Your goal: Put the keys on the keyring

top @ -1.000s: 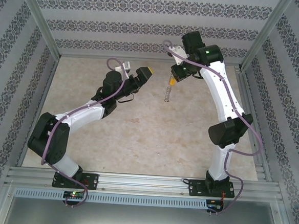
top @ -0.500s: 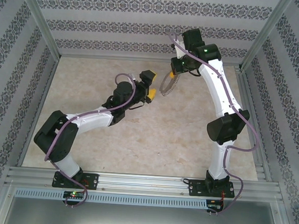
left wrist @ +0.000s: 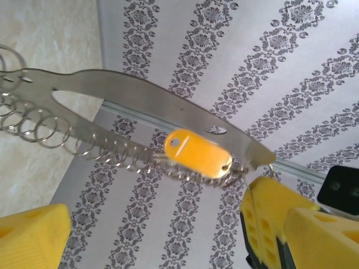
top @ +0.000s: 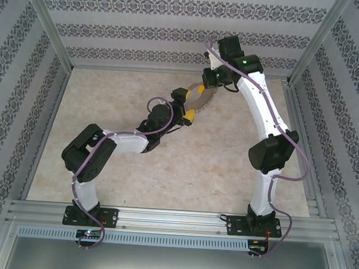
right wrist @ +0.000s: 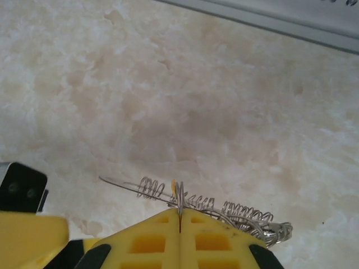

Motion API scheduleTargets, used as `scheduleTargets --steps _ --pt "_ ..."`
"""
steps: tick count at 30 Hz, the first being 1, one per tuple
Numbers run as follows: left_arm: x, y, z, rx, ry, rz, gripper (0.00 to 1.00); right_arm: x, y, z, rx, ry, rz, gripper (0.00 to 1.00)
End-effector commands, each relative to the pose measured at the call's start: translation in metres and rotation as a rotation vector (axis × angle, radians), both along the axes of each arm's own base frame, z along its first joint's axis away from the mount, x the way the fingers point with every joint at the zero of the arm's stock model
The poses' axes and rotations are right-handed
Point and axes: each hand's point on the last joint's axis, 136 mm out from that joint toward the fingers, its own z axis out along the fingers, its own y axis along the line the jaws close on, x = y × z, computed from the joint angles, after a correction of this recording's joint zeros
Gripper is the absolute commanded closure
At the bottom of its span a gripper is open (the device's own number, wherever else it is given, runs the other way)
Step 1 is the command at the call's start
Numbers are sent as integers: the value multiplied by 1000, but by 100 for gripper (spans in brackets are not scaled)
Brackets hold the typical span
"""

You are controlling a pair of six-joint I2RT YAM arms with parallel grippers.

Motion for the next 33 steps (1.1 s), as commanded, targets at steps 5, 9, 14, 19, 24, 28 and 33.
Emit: scheduleTargets --steps 5,9,14,19,24,28,33 --pt "16 7 33 -145 -108 96 3 -17 2 38 60 -89 12 100" --pt "21 8 32 -152 -115 106 3 -24 2 43 64 -101 24 100" --pt "29 8 33 -169 -131 114 2 -34 5 45 64 -106 50 100" --pt "33 12 41 -178 -156 128 0 -44 7 43 52 -109 68 100" --pt "34 21 42 -184 -163 150 0 -48 8 45 49 -120 77 100" --pt "33 23 42 -185 -165 148 0 -48 6 47 37 -141 81 100" --pt "33 21 45 -194 -169 135 0 -48 7 52 26 -200 100 100"
